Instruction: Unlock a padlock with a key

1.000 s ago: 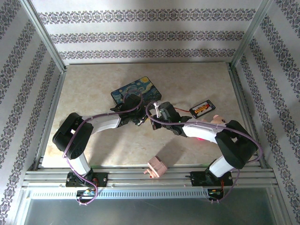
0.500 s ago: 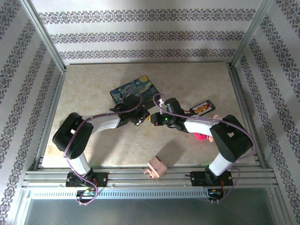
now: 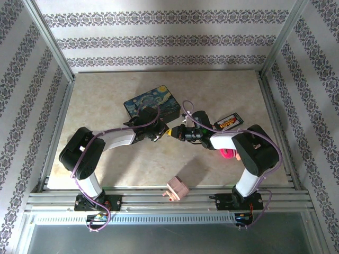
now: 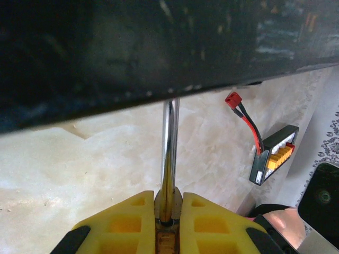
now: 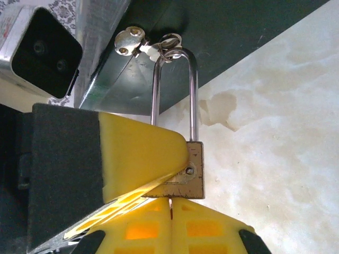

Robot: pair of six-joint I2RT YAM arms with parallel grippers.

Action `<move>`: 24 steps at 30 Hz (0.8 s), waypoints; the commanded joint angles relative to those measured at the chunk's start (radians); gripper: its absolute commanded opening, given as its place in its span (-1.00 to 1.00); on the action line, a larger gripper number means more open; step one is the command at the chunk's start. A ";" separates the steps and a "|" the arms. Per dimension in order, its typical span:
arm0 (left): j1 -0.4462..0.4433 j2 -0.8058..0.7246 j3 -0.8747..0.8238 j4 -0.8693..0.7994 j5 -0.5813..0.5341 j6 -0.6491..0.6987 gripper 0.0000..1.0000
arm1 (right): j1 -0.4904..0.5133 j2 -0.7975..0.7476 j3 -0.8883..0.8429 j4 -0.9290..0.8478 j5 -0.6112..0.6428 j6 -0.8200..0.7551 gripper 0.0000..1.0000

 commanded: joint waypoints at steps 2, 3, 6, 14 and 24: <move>-0.012 -0.076 -0.006 0.022 0.099 -0.004 -1.00 | -0.049 0.056 -0.006 0.096 0.075 0.137 -1.00; -0.012 -0.077 -0.008 0.020 0.099 -0.004 -1.00 | -0.052 0.062 -0.006 0.108 0.069 0.153 -1.00; -0.012 -0.080 -0.008 0.022 0.099 -0.004 -1.00 | -0.061 0.083 -0.013 0.139 0.057 0.212 -1.00; -0.012 -0.090 -0.006 0.020 0.087 -0.002 -1.00 | -0.069 0.154 -0.056 0.282 0.039 0.329 -1.00; -0.012 -0.091 -0.006 0.011 0.081 -0.002 -1.00 | -0.028 0.073 -0.050 0.210 0.099 0.184 -0.77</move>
